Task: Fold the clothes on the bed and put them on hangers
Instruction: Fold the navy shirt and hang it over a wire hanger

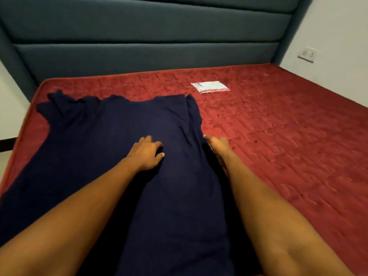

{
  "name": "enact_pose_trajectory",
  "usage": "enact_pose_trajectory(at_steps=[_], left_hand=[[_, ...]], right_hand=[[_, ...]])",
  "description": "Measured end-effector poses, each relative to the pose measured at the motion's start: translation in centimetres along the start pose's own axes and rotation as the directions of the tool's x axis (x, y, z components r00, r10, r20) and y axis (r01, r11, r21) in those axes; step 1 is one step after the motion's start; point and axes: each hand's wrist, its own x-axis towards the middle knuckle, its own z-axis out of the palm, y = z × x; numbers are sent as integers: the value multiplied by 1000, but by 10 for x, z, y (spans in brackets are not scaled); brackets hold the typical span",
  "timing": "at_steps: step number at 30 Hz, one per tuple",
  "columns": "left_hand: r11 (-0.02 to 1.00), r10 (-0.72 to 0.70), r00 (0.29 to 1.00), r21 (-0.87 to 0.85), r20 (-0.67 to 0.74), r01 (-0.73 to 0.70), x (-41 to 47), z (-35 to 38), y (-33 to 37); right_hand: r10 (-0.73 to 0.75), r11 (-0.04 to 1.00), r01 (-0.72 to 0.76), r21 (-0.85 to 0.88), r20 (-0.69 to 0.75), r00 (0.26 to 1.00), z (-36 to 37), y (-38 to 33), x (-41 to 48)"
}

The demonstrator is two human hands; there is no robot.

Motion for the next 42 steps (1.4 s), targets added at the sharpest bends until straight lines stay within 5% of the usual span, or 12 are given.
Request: enact_pose_trajectory(at_steps=[9,14,17,21,24,30,33,35,37,38,40,42], left_hand=[[999,-49,994,-1,98,50,150,-4,-48],[994,-90,970,-47,227,103,196,-11,-48],[990,-122,953,-31,278,136,218,-17,-37],[983,-169,944,123,284,139,238,-18,-26],[968,-161,956,230,246,104,253,-16,-29],[950,-90,979,310,183,30,301,-15,-13],[961,-114,987,265,112,81,306,-20,-11],[974,-224,965,-50,-135,220,291,-23,-12],[703,-502,841,-662,-202,260,273,-21,-11],[367,-599,801,-895,-20,252,263,-21,-10],[-287,-479,783,-914,397,288,244,-20,-11],[-499,-373,765,-809,524,311,230,-19,-21]], right_hand=[[105,955,-127,269,93,990,71,-73,138],[180,922,-7,387,-411,894,44,-55,155],[320,710,-3,704,-320,892,19,-48,152],[188,442,-34,897,-55,981,-2,-61,156],[257,494,51,868,-202,945,-12,-68,170],[449,510,308,803,-554,701,-23,-62,173],[170,695,424,580,-706,688,-10,-68,167],[-169,826,500,260,-732,660,6,-80,162],[-519,794,602,-81,-606,603,34,-97,145],[-645,735,657,-169,-472,601,51,-106,133],[-770,637,747,-188,-114,628,86,-117,101],[-763,604,780,-165,162,625,107,-106,72]])
